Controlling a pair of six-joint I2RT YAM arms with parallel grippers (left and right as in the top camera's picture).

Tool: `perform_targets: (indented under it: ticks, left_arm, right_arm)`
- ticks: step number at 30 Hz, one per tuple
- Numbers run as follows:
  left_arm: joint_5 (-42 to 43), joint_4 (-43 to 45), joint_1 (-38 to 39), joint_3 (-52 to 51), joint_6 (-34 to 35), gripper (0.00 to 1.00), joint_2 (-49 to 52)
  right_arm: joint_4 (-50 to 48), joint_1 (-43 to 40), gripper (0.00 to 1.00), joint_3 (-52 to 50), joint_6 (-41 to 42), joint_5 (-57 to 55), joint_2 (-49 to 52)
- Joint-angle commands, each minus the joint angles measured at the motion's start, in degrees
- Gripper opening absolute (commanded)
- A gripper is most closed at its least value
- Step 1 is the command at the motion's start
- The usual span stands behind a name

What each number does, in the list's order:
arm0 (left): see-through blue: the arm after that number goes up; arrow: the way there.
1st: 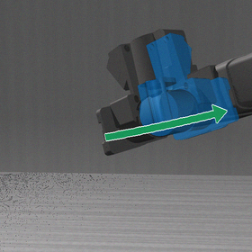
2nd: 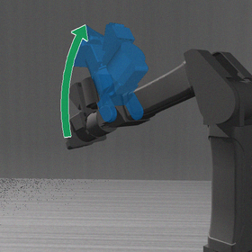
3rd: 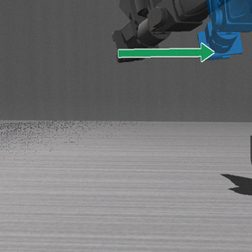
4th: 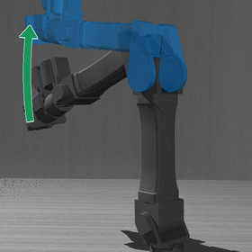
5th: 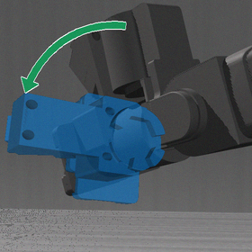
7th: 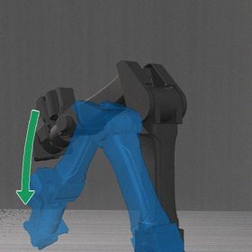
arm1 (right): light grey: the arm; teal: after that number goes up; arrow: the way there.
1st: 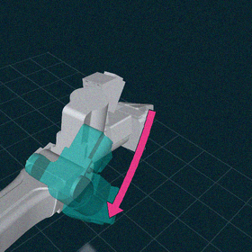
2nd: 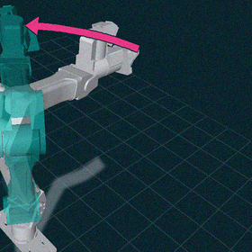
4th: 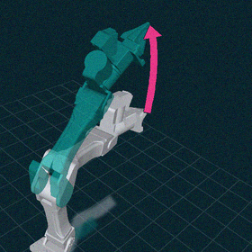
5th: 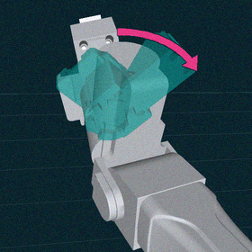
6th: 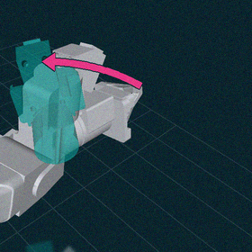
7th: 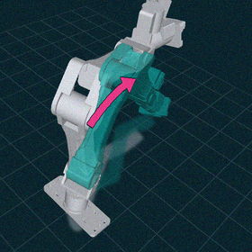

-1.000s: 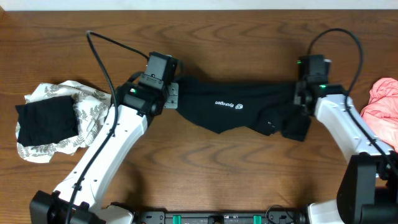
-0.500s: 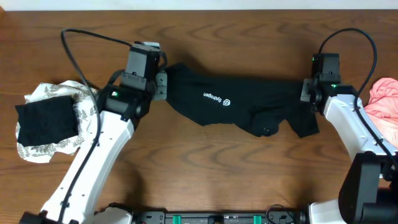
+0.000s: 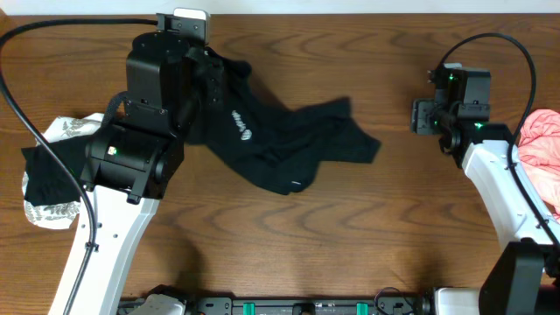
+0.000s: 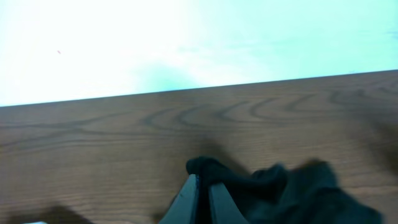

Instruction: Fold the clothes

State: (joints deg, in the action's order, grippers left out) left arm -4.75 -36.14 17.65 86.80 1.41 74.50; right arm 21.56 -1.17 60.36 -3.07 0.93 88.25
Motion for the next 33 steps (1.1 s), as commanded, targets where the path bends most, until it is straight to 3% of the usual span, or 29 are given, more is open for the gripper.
perform_targets:
  ticks: [1, 6, 19, 23, 27, 33]
  left_arm:
    - [1.6, 0.1, -0.4, 1.4, -0.8, 0.06, -0.8]
    - [5.3, 0.2, -0.1, 3.1, -0.8, 0.06, -2.7]
    - [5.2, -3.8, 7.3, 5.7, -0.7, 0.06, -8.3]
    - [5.2, -5.3, 9.5, 10.6, -1.0, 0.06, -9.6]
    - [5.9, -7.1, 11.7, 17.6, -3.2, 0.06, -9.9]
    - [6.9, -7.1, 13.6, 24.6, -5.9, 0.06, -9.9]
  right_arm:
    - [-1.0, 0.1, 0.65, 1.1, -4.8, 21.6, -1.2]
    - [-2.3, 2.1, 0.67, 1.1, -4.7, 28.5, -0.3]
    - [-14.2, 11.8, 0.7, 1.1, 4.9, 23.6, 7.6]
    - [-17.3, 12.5, 0.72, 1.1, 4.7, 25.6, 9.2]
    - [-21.0, 12.5, 0.72, 1.2, 2.1, 34.8, 9.1]
    - [-19.3, 12.6, 0.72, 1.1, -0.3, 37.9, 9.1]
